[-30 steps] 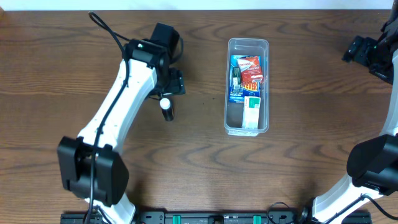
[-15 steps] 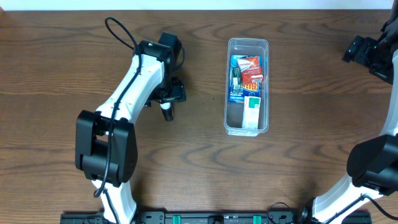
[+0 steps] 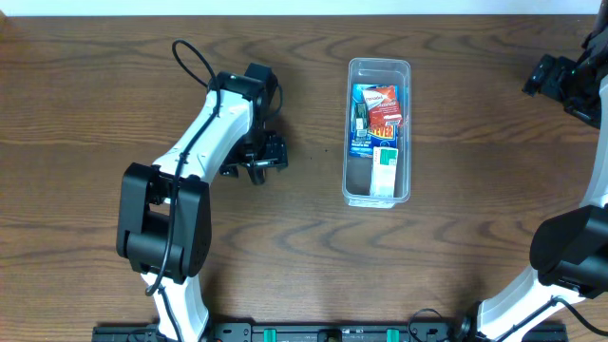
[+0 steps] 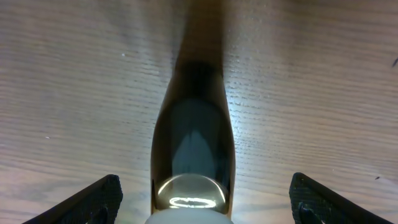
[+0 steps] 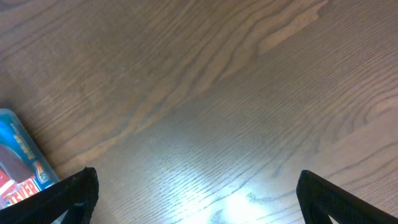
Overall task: Pack container
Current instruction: 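Lower the left gripper around the bottle and grasp it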
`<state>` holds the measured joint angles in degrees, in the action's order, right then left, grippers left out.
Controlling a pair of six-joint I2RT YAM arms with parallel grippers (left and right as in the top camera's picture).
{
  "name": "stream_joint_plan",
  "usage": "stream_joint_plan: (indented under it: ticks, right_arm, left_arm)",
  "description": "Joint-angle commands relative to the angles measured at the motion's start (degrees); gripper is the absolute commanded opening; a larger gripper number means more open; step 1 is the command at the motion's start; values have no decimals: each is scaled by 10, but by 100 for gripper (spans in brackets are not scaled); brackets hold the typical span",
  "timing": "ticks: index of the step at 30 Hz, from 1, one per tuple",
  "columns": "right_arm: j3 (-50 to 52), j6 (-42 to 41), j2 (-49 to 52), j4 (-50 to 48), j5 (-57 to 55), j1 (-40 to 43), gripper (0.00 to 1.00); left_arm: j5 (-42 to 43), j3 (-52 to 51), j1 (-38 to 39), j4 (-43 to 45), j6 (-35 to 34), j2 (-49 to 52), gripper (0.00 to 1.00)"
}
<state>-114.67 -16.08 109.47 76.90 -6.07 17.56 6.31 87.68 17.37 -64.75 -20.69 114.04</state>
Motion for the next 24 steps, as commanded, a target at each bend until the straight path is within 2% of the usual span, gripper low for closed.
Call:
stream_joint_plan:
  ticks: [1,9,19,23,24]
  right_arm:
    - [1,3,1,1,-4,1,99]
    - [1,3,1,1,-4,1,99]
    - [1,3,1,1,-4,1,99]
    - [1,3,1,1,-4,1,99]
    - [1,3,1,0,-4,1,99]
  left_arm:
    - [8,-12,-1,10,15,2,87]
    - [3,-23,-2,45,33,2,87]
    - [1,-23,-3,49,33,4,87]
    - [0,-23,-3,49,29,7,86]
    - [0,-23,-3,49,29,8,82]
